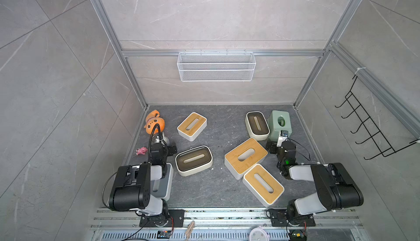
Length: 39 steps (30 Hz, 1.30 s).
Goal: Stack the tissue boxes
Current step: Adjust the tissue box at the center of the board.
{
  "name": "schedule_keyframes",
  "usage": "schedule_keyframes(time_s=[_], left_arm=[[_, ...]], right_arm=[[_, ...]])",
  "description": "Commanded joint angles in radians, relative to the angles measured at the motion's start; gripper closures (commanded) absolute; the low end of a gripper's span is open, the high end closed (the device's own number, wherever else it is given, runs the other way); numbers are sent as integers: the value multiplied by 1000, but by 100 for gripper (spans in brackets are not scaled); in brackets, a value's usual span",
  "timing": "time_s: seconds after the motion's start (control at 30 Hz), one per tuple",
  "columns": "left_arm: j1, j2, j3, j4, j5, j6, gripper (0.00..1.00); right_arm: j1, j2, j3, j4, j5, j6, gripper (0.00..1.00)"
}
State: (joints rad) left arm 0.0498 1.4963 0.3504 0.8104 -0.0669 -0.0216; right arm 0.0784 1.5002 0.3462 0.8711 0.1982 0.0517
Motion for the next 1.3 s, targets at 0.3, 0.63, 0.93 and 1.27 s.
schedule_keyframes(time_s=[0.3, 0.63, 0.93, 1.27], left_arm=[[5, 1, 27, 1, 33, 18, 0], [5, 2, 33, -8, 35, 18, 0], [5, 2, 33, -8, 35, 18, 0], [5, 1, 26, -1, 33, 18, 0]], right_arm=[[2, 2, 4, 9, 9, 3, 0], [0, 6, 16, -8, 2, 7, 0], [0, 5, 16, -9, 0, 4, 0], [1, 2, 11, -2, 1, 2, 0]])
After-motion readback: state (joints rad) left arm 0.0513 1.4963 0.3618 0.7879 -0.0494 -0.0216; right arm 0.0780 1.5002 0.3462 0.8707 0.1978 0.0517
